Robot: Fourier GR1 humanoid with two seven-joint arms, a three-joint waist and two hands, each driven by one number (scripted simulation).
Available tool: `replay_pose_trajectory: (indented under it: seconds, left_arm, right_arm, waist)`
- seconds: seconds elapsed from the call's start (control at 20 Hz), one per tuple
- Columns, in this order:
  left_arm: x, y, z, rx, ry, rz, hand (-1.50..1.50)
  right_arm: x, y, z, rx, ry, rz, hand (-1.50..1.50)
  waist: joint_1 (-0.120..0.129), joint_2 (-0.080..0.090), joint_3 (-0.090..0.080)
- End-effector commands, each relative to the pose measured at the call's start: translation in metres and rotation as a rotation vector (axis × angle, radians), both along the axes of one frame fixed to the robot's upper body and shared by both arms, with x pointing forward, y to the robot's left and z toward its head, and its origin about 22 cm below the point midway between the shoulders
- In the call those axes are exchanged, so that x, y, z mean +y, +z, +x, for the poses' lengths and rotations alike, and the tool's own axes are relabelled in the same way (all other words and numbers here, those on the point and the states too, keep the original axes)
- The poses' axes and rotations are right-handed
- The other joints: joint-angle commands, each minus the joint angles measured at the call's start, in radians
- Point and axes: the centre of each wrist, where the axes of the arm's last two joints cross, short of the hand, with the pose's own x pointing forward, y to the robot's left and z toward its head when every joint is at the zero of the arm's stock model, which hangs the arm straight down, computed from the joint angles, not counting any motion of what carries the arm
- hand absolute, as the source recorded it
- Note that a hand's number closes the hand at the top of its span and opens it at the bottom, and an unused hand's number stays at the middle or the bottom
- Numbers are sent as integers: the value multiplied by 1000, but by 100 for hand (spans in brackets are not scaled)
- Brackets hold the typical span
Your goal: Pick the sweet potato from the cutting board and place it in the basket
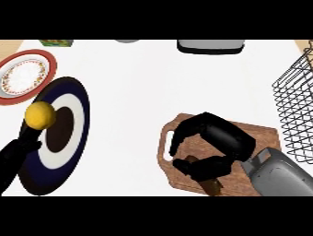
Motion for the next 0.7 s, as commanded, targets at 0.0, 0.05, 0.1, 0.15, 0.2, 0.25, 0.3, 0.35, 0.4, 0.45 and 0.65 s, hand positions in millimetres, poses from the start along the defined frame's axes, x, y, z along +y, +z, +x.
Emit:
replay_pose_trajectory:
  seconds: [0.0,0.05,0.1,0.15,0.2,0.25,0.3,0.35,0.4,0.45,0.65]
  left_arm:
    - [-44,35,35,-249,-120,-160,0]
    - [-54,33,37,-259,-112,-190,0]
    - [-49,37,39,-267,-110,-187,0]
    - [-55,42,41,-285,-121,-198,0]
    - [-48,42,49,-283,-84,-175,0]
    - [-52,31,35,-285,-95,-183,0]
    - [-57,33,44,-272,-85,-195,0]
    - [-50,41,46,-278,-72,-189,0]
    - [-56,36,43,-271,-81,-176,0]
    - [-51,38,43,-269,-77,-189,0]
    - [-52,34,47,-274,-77,-172,0]
  right_arm:
    - [41,-34,-54,-27,356,-90,-150]
    - [51,-39,-67,-87,363,-92,-150]
    - [53,-41,-79,-176,329,-92,-150]
    - [51,-59,-88,-214,302,-132,-150]
    - [60,-55,-100,-278,274,-149,-150]
    - [47,-60,-105,-330,224,-193,-150]
    - [55,-46,-102,-419,184,-209,-150]
    - [57,-52,-109,-477,143,-210,-150]
    - [54,-39,-105,-539,95,-259,-150]
    - [57,-24,-104,-610,53,-262,-150]
    - [58,9,-111,-794,-51,-433,-150]
  waist:
    - [-39,7,0]
    - [-47,5,1]
    - [-62,0,1]
    - [-60,1,3]
    - [-73,1,1]
    - [-64,-3,1]
    - [-81,-4,0]
    - [-83,-7,1]
    - [-83,-10,0]
    - [-81,-11,-1]
    - [-92,-13,-4]
